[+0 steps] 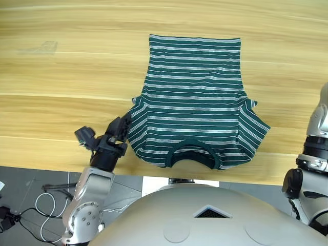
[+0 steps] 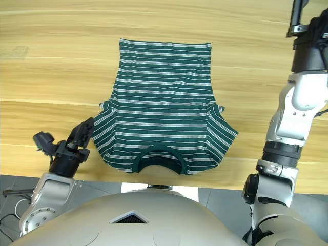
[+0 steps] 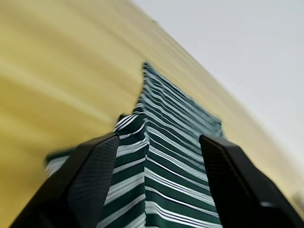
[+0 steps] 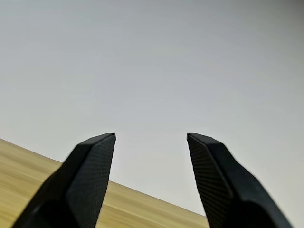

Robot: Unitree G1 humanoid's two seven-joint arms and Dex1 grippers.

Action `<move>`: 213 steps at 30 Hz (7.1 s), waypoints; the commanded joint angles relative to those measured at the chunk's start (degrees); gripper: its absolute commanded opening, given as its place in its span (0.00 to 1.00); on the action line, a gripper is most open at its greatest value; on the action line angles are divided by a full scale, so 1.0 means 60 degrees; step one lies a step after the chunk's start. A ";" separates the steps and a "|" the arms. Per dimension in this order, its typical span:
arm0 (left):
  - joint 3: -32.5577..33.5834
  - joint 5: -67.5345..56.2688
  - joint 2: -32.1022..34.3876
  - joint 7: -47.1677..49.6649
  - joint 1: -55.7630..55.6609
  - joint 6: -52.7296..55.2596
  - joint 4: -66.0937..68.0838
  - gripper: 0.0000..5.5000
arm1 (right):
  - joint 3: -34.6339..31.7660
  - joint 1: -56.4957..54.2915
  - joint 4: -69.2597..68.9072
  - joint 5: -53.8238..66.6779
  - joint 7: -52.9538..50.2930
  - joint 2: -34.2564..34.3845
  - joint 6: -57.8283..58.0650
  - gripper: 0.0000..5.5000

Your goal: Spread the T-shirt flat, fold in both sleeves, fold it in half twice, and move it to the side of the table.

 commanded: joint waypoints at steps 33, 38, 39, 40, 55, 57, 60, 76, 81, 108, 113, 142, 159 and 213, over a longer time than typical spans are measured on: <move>0.0628 0.1507 -0.2079 0.0212 -0.1918 0.1209 0.3276 0.46 | 0.0190 0.0286 -0.0758 -0.0211 0.0227 0.0254 0.1325 0.51; 0.1084 0.1440 -0.2133 0.0181 -0.2089 0.1225 0.3464 0.31 | 0.0103 0.0334 -0.0622 -0.0257 0.0217 0.0257 0.1220 0.51; 0.1129 0.1457 -0.2146 0.0169 -0.2131 0.1256 0.3489 0.28 | 0.0097 0.0322 -0.0601 -0.0269 0.0216 0.0261 0.1209 0.51; 0.1168 0.1477 -0.2164 0.0155 -0.2168 0.1282 0.3514 0.24 | 0.0107 0.0303 -0.0581 -0.0281 0.0218 0.0269 0.1195 0.51; 0.1449 0.1872 -0.2365 -0.0305 -0.2385 0.1641 0.3707 0.00 | 0.0270 0.0071 -0.0219 -0.0316 0.0236 0.0411 0.1049 0.51; 0.1441 0.1933 -0.2402 -0.0337 -0.2382 0.1680 0.3718 0.00 | 0.0293 0.0021 -0.0166 -0.0312 0.0240 0.0417 0.1044 0.51; 0.1456 0.2049 -0.2453 -0.0399 -0.2408 0.1706 0.3745 0.00 | 0.0322 -0.0037 -0.0089 -0.0312 0.0239 0.0406 0.1015 0.51; 0.2013 0.2653 -0.2471 -0.0490 -0.2449 0.1610 0.3582 0.35 | 0.0298 0.0149 -0.0068 -0.0430 0.0196 0.0473 0.0889 0.51; 0.1957 0.2569 -0.2385 -0.0605 -0.2428 0.1942 0.3565 0.35 | 0.0293 0.0193 -0.0091 -0.0461 0.0172 0.0510 0.0875 0.51; 0.1503 0.2888 -0.2318 -0.1071 -0.2405 0.2509 0.3718 0.04 | 0.0334 -0.0001 0.0110 -0.0555 0.0204 0.0444 0.0708 0.51; 0.1541 0.2920 -0.2282 -0.1133 -0.2412 0.2507 0.3745 0.00 | 0.0335 0.0130 0.0057 -0.0581 0.0183 0.0495 0.0682 0.51; -0.1141 0.9352 -0.1608 -0.1989 -0.1559 -0.0994 0.1667 0.00 | 0.0663 0.0246 0.0107 -0.0777 0.0268 0.0718 0.0749 0.51; -0.2877 1.3443 -0.0600 -0.1674 -0.1260 -0.1947 0.2006 0.00 | 0.0757 0.0416 0.0122 -0.0806 0.0245 0.0764 0.0749 0.51; 0.1829 0.6870 0.0749 -0.2281 -0.2411 -0.0287 -0.0681 0.53 | -0.0633 0.3775 -0.0407 0.5297 0.6137 -0.0675 0.5438 0.51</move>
